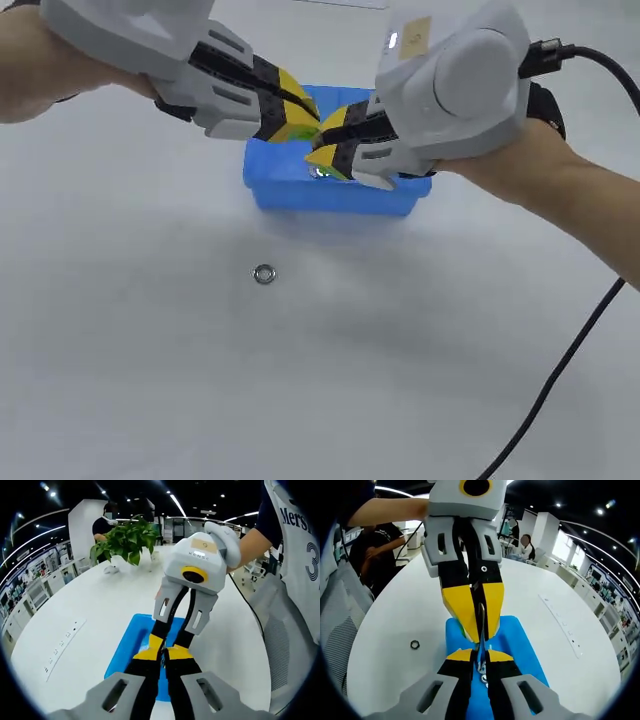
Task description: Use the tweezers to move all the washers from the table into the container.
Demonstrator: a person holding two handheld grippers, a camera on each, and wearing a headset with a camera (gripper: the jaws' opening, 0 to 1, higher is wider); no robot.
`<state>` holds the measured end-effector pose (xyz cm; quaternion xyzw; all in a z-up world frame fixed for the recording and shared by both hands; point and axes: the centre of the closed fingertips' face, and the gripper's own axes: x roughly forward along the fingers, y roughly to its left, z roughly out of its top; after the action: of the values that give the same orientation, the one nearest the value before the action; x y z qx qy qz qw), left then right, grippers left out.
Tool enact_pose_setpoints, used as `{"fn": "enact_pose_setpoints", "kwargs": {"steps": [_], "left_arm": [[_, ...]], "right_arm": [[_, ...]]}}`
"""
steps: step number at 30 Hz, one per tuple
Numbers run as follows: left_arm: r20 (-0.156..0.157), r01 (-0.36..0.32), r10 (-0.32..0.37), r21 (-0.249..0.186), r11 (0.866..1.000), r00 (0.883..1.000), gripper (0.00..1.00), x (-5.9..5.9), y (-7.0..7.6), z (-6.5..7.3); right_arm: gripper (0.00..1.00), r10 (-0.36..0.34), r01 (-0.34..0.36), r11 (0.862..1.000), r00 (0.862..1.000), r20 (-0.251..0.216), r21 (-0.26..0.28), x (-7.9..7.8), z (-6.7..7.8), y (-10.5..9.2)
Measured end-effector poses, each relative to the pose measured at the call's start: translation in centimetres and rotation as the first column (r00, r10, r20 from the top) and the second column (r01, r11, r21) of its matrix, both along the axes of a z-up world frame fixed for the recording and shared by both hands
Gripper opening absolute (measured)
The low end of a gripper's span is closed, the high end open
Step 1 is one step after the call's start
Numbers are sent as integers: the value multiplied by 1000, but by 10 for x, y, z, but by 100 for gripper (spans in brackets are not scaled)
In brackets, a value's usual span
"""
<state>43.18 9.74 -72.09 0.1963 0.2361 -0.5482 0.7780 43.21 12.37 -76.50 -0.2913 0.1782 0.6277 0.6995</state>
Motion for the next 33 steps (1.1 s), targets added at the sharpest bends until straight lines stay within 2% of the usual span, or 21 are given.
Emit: {"fn": "enact_pose_setpoints", "kwargs": {"steps": [4,13,19,23,33], "left_arm": [[-10,5,-5,3,1000,1000,7,0,-2,-3],[3,4,-4,3,1000,1000,7,0,-4,2],[27,2,-2,1,1000,1000,7,-6,-3,15],[44,2,-2,1,1000,999,7,-10,-2,25],[84,-6,5,8,1000,996,7,-35,1,52]], "right_arm": [[10,-4,4,1000,1000,-6,-4,0,-3,-2],[11,-20,20,1000,1000,-3,9,3,0,-3],[11,-18,18,999,1000,5,28,1,11,-1],[11,-12,11,999,1000,24,40,-4,23,1],[11,15,-19,998,998,59,66,-25,49,4]]}}
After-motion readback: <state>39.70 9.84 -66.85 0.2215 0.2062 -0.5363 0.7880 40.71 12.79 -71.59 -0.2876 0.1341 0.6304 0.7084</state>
